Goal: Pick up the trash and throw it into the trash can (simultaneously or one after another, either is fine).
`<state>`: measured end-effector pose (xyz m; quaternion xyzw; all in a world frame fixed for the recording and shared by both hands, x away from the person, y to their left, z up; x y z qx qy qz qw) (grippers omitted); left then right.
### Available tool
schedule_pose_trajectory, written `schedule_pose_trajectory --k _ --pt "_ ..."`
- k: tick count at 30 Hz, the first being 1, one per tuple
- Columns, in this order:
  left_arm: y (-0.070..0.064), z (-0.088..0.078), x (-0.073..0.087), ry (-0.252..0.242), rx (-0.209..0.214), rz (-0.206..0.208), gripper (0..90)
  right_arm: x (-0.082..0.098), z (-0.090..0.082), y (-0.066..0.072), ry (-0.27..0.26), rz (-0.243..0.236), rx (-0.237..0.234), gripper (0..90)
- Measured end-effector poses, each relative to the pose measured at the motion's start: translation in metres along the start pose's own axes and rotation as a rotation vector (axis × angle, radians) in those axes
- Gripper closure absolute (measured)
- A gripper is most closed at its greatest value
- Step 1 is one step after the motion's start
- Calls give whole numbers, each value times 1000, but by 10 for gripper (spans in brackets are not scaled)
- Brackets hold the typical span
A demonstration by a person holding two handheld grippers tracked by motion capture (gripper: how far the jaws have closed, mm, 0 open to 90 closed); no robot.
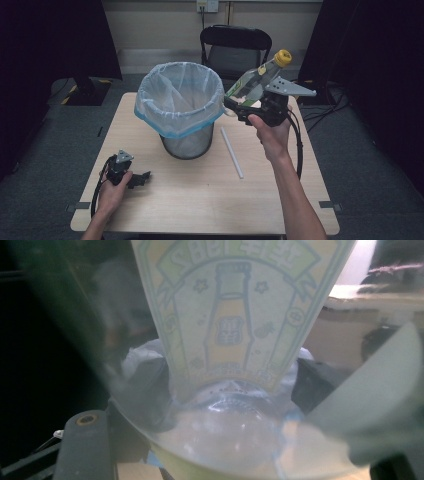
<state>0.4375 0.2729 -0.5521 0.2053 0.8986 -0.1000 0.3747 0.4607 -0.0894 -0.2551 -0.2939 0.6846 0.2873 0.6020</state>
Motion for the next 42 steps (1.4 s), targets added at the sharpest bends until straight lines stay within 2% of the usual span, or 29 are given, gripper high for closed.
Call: schedule_pose_trajectory --k 12,15,22,31,42 --pt "0 0 0 1 -1 4 1 -21 29 7 -3 -16 -47 278" --pt "0 0 0 1 0 5 0 -27 39 11 -1 -17 -75 278" --pt "0 0 0 2 0 4 1 -36 65 18 21 -34 -96 278" --pt "0 0 0 2 -1 4 0 -35 90 22 46 -23 -118 278" --pt "0 0 0 3 0 5 0 -31 125 12 96 -2 -99 277"
Point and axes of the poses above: each handheld gripper's, and its own axes: z roughly forward along the jaws, x roughly out of its underside, y roughly to its left, the point moved 7 cm from there along z, roughly forward along the jaws, and after that the axes turned 2 degrees about -z, right-handed, at the moved point
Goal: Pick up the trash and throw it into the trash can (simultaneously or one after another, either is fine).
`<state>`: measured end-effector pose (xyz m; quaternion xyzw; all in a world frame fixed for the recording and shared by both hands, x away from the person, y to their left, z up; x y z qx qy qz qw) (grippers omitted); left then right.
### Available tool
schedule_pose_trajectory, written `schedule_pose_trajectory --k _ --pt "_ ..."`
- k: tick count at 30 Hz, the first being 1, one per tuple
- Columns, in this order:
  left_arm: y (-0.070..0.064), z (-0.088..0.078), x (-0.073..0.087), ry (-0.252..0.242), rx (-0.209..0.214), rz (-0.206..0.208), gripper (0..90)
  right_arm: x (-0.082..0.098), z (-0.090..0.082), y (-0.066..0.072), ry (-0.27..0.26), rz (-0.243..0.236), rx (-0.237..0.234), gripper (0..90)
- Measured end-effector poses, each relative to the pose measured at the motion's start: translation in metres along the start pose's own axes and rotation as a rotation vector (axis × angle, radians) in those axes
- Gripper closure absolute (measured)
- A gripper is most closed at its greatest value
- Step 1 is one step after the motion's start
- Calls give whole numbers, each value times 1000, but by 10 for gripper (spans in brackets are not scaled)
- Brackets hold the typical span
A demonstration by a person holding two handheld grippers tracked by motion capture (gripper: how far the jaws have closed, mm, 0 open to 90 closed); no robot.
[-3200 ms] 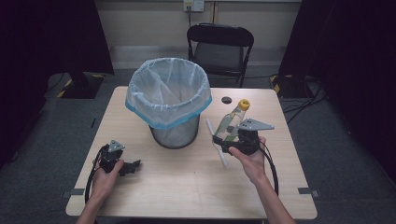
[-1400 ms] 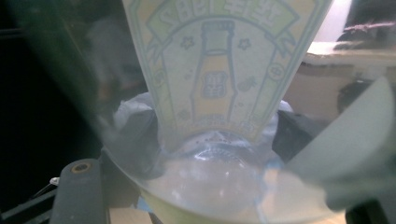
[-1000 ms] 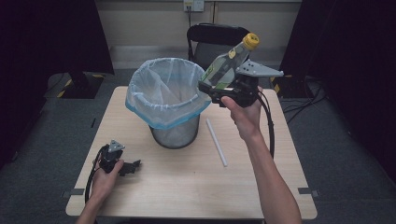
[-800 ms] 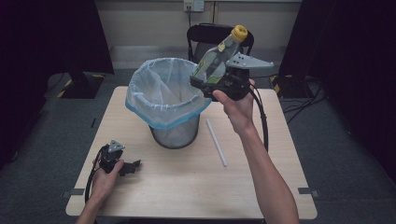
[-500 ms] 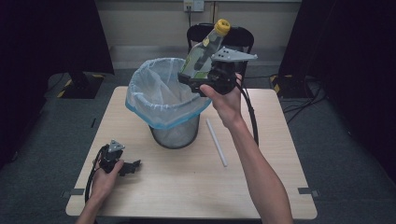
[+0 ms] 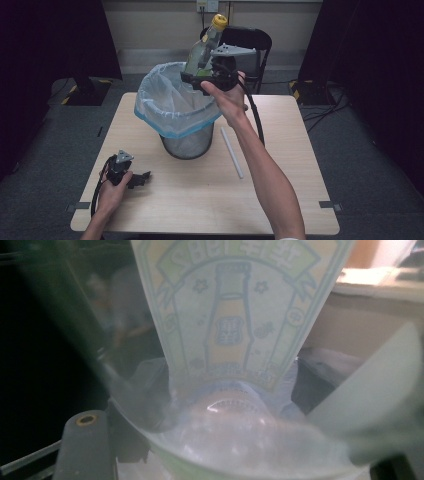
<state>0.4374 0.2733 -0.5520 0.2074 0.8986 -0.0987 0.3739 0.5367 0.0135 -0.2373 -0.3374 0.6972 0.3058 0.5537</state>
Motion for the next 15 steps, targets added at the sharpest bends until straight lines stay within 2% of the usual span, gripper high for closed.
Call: schedule_pose_trajectory --k 8,15 --pt "0 0 0 0 0 -1 1 3 18 -10 40 22 18 277" --pt "0 0 0 0 0 -1 1 4 31 -17 75 38 13 275"
Point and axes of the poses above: each handheld gripper's, and its own axes: z roughly forward along the jaws, x roughly out of its underside, y roughly to its left, the point moved 7 cm from there along z, roughly forward along the jaws, and after that the axes turned 2 degrees about -z, right-handed, at the moved point
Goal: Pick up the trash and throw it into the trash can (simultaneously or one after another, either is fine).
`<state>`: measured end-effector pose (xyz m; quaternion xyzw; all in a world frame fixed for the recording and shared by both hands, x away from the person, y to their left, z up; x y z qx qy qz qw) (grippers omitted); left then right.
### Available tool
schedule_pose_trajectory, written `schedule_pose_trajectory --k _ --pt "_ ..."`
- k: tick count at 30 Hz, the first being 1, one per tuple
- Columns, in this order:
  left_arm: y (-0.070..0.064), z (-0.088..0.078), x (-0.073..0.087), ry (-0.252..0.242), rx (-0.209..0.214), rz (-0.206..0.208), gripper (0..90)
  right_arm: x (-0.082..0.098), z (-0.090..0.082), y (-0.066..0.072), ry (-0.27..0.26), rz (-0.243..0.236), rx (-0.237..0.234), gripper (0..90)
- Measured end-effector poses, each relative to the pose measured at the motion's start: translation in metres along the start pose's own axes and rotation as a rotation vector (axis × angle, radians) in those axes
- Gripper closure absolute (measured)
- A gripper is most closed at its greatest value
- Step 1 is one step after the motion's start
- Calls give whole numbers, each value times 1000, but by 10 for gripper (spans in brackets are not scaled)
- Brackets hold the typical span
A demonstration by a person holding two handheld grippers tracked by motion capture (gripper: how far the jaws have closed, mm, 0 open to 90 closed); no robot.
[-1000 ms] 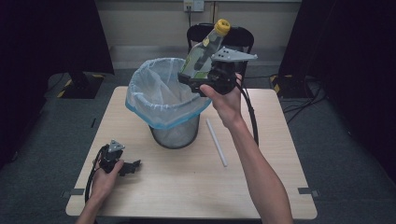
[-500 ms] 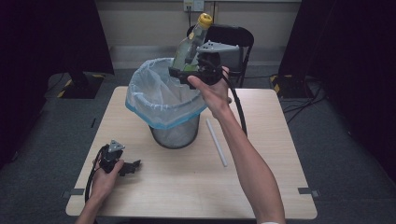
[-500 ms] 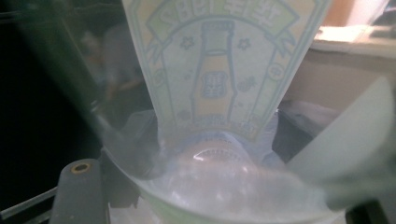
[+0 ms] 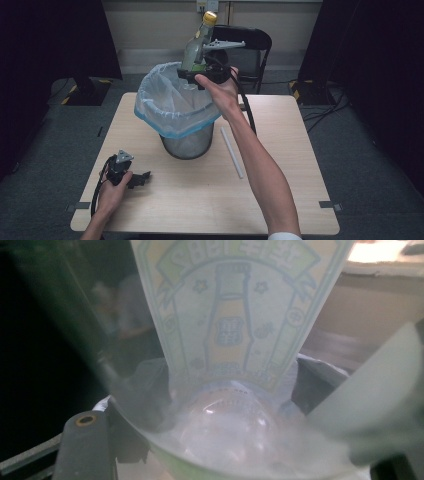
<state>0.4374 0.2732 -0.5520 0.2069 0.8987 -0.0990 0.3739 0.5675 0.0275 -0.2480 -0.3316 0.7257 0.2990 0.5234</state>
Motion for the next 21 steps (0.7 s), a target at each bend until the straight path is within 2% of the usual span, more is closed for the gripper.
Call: schedule_pose_trajectory --k 4,6,9,12,21 --pt "0 0 0 0 0 0 0 5 5 -2 36 2 18 251" --pt "0 0 0 0 0 1 0 6 5 -3 49 -21 40 247" --pt "0 0 0 -1 0 0 0 2 2 -4 20 0 33 243" --pt "0 0 0 -1 0 0 0 -5 -7 -6 -34 9 44 252" --pt "0 0 0 -5 3 -4 3 -4 -22 -10 -63 25 42 251"
Point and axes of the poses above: each handheld gripper's, and its own axes: z roughly forward along the jaws, x roughly out of its underside, y roughly to its left, the point moved 7 cm from there along z, roughly forward along the jaws, and after that the axes turned 2 degrees about -z, right-handed, at the moved point
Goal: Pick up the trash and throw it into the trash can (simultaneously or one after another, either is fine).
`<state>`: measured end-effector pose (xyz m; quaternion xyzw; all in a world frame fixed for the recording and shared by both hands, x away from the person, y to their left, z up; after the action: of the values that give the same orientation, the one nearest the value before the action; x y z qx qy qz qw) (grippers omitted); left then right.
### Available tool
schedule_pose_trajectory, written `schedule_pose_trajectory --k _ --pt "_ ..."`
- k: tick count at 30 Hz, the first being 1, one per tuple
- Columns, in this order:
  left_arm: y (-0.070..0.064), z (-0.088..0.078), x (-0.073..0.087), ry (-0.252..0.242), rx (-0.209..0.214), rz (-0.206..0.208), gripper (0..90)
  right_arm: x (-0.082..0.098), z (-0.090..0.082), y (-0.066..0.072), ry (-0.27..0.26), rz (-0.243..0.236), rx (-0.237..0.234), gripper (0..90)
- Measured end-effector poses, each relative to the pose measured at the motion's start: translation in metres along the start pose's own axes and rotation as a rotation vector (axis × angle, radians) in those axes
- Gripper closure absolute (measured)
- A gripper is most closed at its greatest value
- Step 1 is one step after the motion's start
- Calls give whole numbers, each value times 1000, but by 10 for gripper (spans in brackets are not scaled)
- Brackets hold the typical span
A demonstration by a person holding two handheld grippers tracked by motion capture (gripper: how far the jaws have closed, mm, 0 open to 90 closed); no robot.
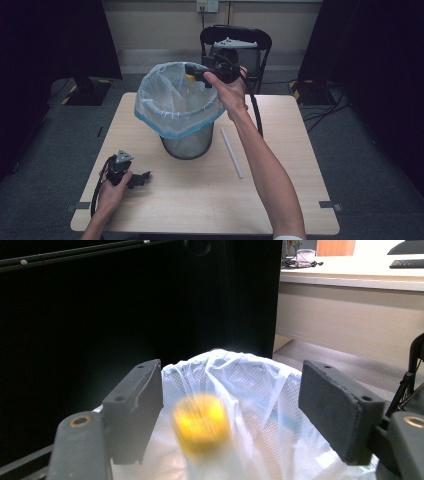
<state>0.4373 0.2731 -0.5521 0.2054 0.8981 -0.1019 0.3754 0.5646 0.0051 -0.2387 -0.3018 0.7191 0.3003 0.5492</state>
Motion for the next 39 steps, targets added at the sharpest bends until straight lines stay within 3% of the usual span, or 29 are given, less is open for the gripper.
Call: schedule_pose_trajectory --k 12,28,30,39 --pt "0 0 0 0 0 2 2 1 -16 -3 -26 -1 0 260" --pt "0 0 0 0 -1 1 2 19 -53 -31 -29 19 58 257" --pt "0 0 0 0 -1 1 2 21 -58 -33 -18 -4 62 276" --pt "0 0 0 0 0 1 2 43 -84 -50 42 -17 113 278"
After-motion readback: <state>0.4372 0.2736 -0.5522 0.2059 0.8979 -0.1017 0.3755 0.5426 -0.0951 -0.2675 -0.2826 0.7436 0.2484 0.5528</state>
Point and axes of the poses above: each handheld gripper's, and its own axes: z roughly forward along the jaws, x roughly out of its underside, y roughly to its left, the point moved 7 cm from there along z, roughly forward along the jaws, and after that the axes turned 2 degrees about -z, right-handed, at the moved point
